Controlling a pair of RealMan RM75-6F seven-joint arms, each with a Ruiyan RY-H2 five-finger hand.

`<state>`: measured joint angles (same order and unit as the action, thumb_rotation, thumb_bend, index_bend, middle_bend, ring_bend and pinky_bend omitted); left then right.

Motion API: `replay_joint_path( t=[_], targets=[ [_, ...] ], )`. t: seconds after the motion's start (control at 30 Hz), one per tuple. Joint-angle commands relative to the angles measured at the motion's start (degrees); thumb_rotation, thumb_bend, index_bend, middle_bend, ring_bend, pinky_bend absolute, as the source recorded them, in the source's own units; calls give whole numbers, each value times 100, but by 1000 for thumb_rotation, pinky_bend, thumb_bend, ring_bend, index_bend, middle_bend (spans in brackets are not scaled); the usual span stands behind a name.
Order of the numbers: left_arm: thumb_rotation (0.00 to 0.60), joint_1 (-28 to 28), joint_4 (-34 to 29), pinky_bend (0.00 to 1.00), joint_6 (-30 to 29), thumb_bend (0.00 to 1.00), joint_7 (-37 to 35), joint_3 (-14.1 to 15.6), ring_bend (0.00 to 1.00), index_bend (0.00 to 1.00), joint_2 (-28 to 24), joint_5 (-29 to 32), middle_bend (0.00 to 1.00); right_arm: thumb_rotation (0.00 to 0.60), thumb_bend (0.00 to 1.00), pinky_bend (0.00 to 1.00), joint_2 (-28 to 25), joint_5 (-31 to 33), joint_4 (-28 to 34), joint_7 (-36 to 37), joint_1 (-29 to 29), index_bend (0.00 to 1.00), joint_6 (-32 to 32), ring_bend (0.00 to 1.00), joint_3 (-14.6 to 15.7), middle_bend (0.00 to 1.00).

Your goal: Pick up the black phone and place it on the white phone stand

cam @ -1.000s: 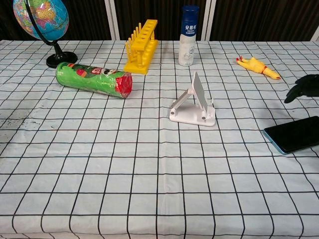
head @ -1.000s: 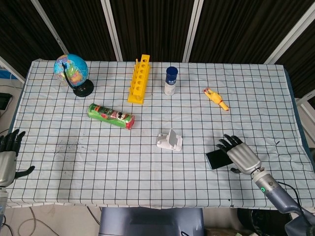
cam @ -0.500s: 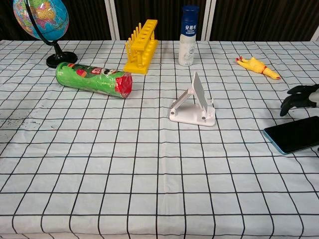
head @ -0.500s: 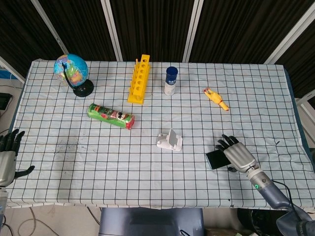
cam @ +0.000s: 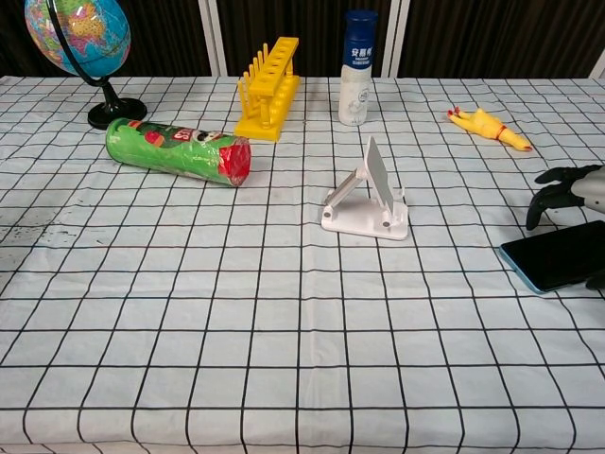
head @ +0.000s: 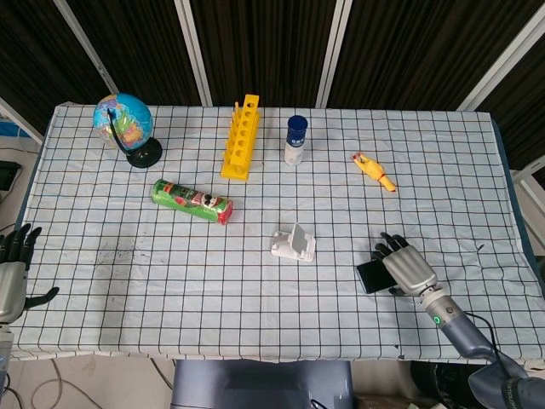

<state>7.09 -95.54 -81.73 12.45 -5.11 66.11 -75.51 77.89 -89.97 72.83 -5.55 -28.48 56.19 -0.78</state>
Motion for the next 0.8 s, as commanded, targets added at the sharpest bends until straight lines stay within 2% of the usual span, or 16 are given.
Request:
replay_joint_path(
  t=[0.03,0.8],
  targets=[
    [600,-2,-2,0,-3,0,-5,-3,0,0,-2,5,0,600,191,150,31,41,-24,-22,-21,342,-27,68,-4,259],
    [600,3,-9,0,10,0,-4,0,0,0,-12,16,0,600,191,151,75,289,-56,-253,-53,343,-58,68,35,260]
  ],
)
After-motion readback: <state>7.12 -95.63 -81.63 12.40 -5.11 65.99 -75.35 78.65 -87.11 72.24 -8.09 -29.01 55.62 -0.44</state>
